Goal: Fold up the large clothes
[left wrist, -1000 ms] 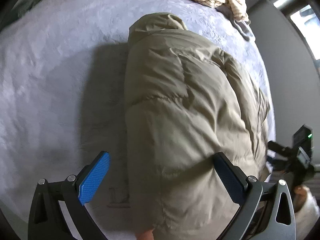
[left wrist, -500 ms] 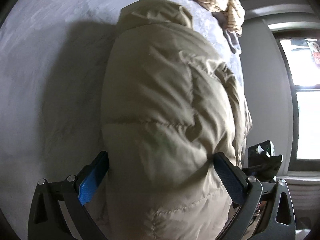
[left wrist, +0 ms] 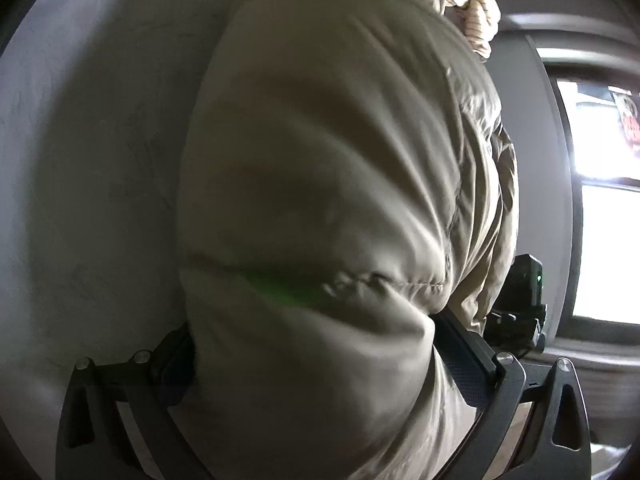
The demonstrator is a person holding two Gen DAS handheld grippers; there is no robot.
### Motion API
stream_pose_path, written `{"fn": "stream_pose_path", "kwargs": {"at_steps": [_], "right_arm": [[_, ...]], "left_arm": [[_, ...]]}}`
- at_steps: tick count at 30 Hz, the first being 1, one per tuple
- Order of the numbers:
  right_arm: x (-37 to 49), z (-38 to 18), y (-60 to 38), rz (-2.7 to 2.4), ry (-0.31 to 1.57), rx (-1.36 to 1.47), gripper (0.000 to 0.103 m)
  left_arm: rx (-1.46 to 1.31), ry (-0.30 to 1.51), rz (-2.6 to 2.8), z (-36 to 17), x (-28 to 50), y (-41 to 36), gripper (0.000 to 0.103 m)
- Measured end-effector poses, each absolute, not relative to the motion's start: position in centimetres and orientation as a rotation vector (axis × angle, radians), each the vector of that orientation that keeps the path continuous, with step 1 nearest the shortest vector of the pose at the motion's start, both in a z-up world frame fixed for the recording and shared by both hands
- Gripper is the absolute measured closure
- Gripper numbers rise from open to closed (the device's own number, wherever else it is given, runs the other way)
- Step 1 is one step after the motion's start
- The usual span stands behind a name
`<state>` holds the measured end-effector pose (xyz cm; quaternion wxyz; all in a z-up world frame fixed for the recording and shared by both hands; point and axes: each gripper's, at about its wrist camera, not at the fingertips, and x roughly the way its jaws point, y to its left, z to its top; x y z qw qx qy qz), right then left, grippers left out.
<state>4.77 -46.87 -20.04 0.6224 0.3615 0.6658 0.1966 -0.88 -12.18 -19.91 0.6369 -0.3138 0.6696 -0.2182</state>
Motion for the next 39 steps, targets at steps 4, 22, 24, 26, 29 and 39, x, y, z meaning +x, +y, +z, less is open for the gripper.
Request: {"fn": "stream_pose_path", "kwargs": {"at_steps": [4,22,24,26,29,39], "right_arm": [[4.5,-20.4,-46.4,0.451,1.525,0.852,0.000],[1.8,-17.6,-46.6,0.455,1.450,0.957,0.046],[1.4,-16.8,-46.2,0.454,1.433,0.950,0.046],[1.2,-16.0,-45.5,0.444,1.419,0.934,0.046],[0.8,-14.5,-43.8,0.419,1.380,0.935,0.046],[2.9,-10.7,-32.8,0.398,1.271,0.948,0.046]], "left_arm": [[-0.533,1.488,-0.443,-17.6,-0.6,-14.8,0.000],[-0.210,1.354,-0.416,-11.5,-2.4,-18.4,0.018],[-0.192,1.342,-0.436,-11.0,-2.4,-18.0,0.021],[-0.183,1.334,-0.453,-10.6,-1.9,-17.4,0.021],[-0.160,1.308,-0.502,-9.6,-1.2,-15.9,0.021],[-0.140,1.217,-0.521,-5.7,3.1,-5.0,0.021]]}}
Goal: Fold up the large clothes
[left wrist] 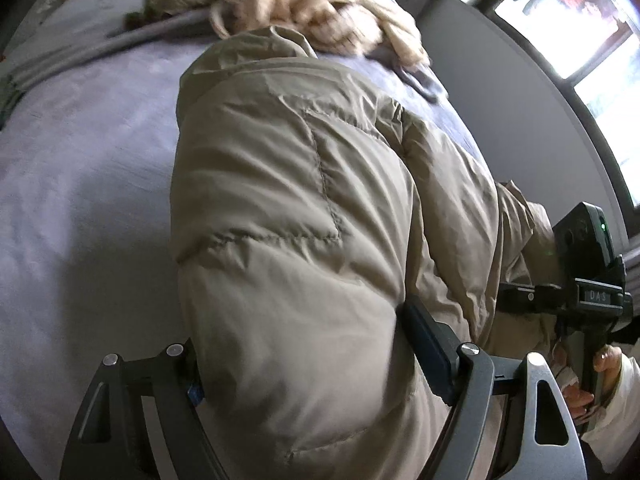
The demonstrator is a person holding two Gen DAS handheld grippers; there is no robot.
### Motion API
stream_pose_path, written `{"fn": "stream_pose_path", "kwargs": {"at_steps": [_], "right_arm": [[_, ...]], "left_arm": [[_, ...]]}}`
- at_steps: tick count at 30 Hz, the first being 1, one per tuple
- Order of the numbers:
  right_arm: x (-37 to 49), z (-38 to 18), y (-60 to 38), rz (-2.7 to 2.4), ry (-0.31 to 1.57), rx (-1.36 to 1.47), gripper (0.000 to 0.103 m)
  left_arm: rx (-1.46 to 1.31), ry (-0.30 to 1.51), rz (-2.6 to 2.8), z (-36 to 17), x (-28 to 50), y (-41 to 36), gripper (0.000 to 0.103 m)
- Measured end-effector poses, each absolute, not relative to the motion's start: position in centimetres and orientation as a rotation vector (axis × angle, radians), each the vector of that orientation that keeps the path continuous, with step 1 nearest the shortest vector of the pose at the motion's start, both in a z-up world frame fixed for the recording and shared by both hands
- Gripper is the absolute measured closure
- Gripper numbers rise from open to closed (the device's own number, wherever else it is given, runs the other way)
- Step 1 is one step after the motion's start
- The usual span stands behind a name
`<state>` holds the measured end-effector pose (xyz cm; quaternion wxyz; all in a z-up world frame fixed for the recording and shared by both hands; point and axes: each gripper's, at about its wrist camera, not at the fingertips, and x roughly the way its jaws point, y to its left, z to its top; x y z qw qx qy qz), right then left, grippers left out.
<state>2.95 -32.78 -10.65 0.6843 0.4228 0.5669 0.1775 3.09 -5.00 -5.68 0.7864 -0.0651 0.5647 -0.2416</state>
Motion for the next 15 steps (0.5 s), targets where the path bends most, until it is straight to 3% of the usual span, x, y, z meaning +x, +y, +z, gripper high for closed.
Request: {"fn": "stream_pose_path", "kwargs": {"at_steps": [8,15], "right_arm": [[8.8,-11.1,-23.9,0.495,1.276,0.878,0.046],[16.4,-14.0,-18.7,0.540,1.319,0.818,0.046]], "left_arm": [[-0.161,1.171,-0.387,-6.2,9.4,4.6,0.021],[-0.160,1.171,-0.262,-10.9,14.7,9.5,0.021]]}}
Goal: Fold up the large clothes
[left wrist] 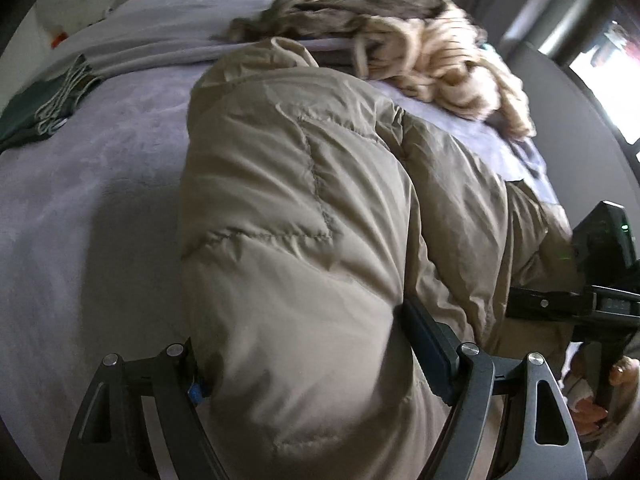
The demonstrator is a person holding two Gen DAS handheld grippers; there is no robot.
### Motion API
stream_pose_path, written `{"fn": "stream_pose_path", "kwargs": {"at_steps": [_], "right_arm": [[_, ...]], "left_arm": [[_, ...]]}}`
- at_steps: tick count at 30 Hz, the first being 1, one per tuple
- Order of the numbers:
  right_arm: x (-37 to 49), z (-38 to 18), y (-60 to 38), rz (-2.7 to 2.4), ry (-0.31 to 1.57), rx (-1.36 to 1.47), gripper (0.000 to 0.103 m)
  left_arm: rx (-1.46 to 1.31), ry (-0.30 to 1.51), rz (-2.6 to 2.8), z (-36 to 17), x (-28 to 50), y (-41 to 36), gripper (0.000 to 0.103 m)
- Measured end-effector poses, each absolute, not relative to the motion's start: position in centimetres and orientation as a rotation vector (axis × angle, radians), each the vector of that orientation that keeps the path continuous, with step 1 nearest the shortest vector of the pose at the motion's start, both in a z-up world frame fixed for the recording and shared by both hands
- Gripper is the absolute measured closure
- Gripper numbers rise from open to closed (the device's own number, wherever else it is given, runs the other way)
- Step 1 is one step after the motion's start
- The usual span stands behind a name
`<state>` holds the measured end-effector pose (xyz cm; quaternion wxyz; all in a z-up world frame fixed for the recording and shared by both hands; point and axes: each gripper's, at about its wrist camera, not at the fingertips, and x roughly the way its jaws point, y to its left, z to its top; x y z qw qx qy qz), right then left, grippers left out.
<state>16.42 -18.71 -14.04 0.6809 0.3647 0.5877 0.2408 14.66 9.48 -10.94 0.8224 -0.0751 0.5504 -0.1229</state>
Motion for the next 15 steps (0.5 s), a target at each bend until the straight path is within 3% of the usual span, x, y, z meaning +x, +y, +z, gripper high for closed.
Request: {"fn": "stream_pose_path", "kwargs": {"at_steps": [4,8,12,15], "right_arm": [[18.3,-16.7,-18.4,0.508,1.359,0.761,0.046],[18.6,-18.6,-18.5,0.479,1.384,0.777,0.044],[16.9,-18.6,-19.7,0.416,1.412,0.779,0.035],[16.2,-16.2,-19.9,0.365,1.407,0.692,0.035]], "left_arm": [[-0.159,1.191,-0.222,-14.5,15.9,10.0,0.021],[-0.150,1.173,-0.221,-15.6,15.3,10.8,0.013],[-0.146,1.188,-0.208,-15.4,15.3,10.4,0.012],[-0.129,1.153,-0.148,-13.3,14.9,11.0,0.012]]}}
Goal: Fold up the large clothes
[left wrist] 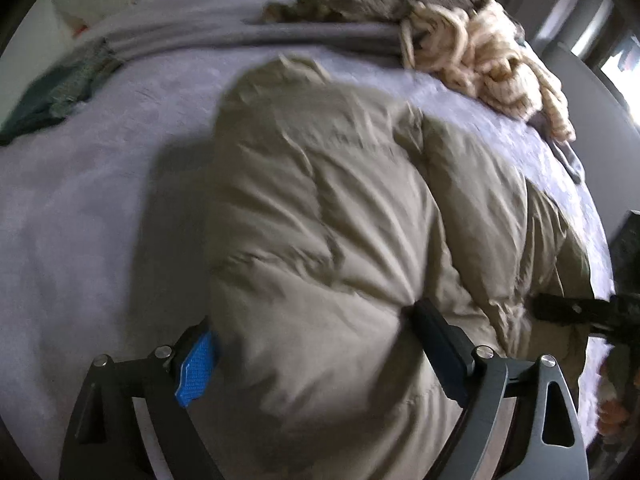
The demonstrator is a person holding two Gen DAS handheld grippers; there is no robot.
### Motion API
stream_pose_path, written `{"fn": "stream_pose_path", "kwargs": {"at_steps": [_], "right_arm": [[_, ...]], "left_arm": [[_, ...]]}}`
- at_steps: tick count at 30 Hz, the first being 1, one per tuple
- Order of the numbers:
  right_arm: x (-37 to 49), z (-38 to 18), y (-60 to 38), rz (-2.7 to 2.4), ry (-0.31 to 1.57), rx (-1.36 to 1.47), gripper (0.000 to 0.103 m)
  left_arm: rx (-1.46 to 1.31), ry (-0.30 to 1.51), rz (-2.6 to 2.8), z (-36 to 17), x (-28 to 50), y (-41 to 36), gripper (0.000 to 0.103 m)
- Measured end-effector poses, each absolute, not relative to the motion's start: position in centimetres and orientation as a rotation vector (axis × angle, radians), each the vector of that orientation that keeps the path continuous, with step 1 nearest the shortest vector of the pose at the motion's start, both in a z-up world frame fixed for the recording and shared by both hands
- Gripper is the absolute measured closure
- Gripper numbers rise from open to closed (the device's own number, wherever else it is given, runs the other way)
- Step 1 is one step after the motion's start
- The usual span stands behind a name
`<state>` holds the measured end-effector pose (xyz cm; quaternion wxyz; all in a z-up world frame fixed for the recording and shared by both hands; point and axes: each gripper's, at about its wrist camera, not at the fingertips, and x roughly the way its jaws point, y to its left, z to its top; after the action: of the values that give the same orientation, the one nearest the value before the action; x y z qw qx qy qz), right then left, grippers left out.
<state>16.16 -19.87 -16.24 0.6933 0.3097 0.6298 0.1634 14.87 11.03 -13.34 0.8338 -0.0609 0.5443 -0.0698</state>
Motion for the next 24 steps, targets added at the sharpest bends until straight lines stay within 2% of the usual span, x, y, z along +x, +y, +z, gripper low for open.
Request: {"fn": "stream_pose_path", "kwargs": {"at_steps": [4,8,10,11,15,19,20,21,24], "right_arm": [[16.5,-13.3,-21.1,0.274,1.345,0.580,0.035],[16.0,-7.6,-22.9,0.190,1.160,0.482,0.035],[14.5,-6.0,-23.3,0.247,1.107,0.485,0.052],[14.7,-5.4,-22.1,0.301,1.104,0.480,0.075],[15.3,-6.0,-17.5,0.357,1.152,0.383,0.078],[17.3,-9.5,-15.3,0.282,1.200,0.369,0.078],[17.8,-10.7,-15.4,0.248,1.224,0.361,0.082],[19.6,-12.2,-15.1,0.225,1.245,0.359,0.090],[20.4,-14.3,-15.4,0.179,1.297,0.370,0.097]], "left_arm": [[-0.177,1.028,-0.081,-10.2,14.9,13.4,0.013],[-0.168,1.008,-0.051,-9.9,16.6,14.3,0.014],[-0.164,1.019,-0.057,-10.4,17.3,13.9,0.014],[-0.157,1.034,-0.070,-10.9,17.6,13.3,0.014],[-0.104,1.055,-0.099,-12.3,17.8,10.6,0.014],[-0.070,1.060,-0.082,-12.8,17.9,8.6,0.014],[-0.068,1.060,-0.082,-12.9,18.0,8.3,0.014],[-0.068,1.063,-0.086,-13.1,18.1,7.9,0.014],[-0.063,1.066,-0.088,-13.4,18.3,7.1,0.013]]}}
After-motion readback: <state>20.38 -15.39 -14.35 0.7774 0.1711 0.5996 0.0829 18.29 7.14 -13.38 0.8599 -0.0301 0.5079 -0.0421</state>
